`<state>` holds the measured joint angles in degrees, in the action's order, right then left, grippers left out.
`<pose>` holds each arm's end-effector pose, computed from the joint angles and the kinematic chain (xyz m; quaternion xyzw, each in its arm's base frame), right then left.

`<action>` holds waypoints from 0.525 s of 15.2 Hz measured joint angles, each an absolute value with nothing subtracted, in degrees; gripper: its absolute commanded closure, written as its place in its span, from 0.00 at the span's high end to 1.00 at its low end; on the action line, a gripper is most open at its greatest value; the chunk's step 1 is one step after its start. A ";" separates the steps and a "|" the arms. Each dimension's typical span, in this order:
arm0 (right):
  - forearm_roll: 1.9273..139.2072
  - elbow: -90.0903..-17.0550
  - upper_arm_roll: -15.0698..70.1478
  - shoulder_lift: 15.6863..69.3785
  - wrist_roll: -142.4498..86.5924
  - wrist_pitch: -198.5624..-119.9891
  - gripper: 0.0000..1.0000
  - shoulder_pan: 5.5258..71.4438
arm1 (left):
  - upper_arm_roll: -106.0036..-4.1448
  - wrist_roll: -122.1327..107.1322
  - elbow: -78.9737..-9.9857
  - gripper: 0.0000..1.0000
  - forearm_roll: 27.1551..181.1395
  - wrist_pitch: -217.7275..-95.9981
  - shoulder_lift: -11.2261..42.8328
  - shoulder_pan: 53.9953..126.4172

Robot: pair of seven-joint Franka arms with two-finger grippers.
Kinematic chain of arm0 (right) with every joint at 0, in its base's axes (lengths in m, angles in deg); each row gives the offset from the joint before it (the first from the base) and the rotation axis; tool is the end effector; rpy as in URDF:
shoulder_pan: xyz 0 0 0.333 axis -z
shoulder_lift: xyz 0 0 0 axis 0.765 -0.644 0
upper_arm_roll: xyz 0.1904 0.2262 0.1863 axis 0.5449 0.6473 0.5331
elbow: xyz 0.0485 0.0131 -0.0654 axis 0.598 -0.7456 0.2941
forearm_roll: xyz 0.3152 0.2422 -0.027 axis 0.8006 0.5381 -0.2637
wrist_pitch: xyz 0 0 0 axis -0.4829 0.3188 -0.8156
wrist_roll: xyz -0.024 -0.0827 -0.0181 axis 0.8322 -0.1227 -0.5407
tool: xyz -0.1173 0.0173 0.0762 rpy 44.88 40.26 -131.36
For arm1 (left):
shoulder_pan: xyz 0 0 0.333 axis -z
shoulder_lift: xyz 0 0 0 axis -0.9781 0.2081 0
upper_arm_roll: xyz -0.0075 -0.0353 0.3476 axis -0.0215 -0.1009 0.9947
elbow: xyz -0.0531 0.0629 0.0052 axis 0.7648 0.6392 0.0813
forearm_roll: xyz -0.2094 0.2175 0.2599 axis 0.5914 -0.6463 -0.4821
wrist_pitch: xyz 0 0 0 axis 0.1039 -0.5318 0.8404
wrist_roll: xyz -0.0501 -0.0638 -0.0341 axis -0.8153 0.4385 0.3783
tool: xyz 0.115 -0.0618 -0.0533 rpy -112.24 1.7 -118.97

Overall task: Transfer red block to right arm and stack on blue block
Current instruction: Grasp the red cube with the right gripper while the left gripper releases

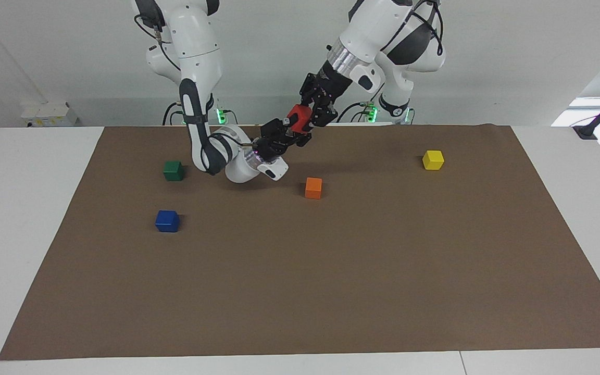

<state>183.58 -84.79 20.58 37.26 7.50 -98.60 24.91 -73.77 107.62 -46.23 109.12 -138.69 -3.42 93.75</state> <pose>0.4625 0.3268 0.3721 -0.3143 0.1002 0.0888 0.9398 0.4099 -0.3801 0.5890 0.5940 0.7603 -0.1966 0.1746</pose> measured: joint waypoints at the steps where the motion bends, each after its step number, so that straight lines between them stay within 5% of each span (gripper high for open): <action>1: 183.58 -84.78 20.58 37.26 7.52 -98.61 0.00 24.91 | -73.77 107.57 -46.23 0.75 109.13 -138.70 -3.42 93.75; 2: 183.58 -84.77 20.58 37.26 7.54 -98.61 0.00 24.91 | -73.77 107.53 -46.23 1.00 109.12 -138.71 -3.42 93.75; 8: 183.54 -84.23 20.63 37.26 9.16 -101.21 0.00 24.77 | -73.02 106.44 -46.13 1.00 109.09 -138.42 -4.37 93.89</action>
